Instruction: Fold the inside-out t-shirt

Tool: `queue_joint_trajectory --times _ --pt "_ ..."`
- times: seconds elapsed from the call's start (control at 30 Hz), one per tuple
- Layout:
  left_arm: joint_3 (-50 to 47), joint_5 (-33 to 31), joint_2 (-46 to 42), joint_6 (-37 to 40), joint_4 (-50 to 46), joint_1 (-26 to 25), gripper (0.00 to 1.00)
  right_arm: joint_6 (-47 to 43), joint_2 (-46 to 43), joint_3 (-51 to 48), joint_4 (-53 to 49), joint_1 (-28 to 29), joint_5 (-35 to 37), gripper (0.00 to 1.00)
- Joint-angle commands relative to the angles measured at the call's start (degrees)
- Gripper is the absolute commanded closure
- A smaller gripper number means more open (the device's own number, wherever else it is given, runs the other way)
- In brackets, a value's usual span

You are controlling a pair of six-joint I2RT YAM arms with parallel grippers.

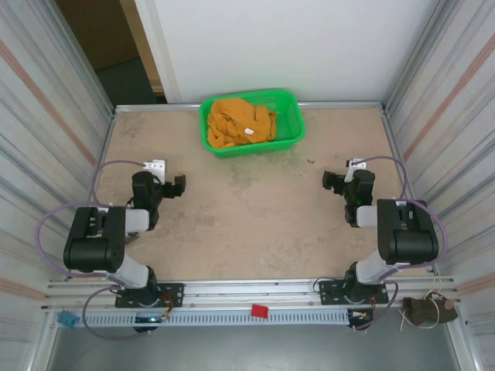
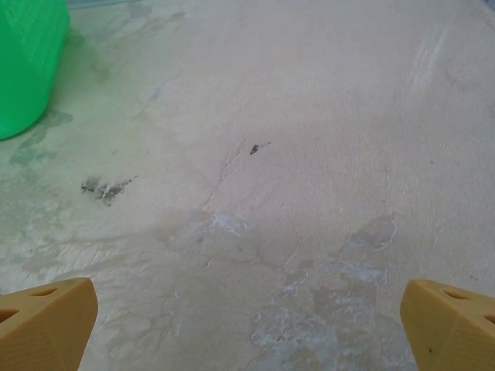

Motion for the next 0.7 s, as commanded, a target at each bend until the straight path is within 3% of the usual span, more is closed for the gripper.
queue_joint_trajectory --times 0.0,0.67 --pt "0.9 0.3 -0.4 1.0 0.7 0.2 0.01 -0.7 -0.8 0.6 0.6 -0.2 -0.2 0.01" --pt "1.5 1.0 -0.1 0.4 -0.2 0.7 0.01 -0.3 -0.6 0.8 0.3 -0.5 -0.7 0.01"
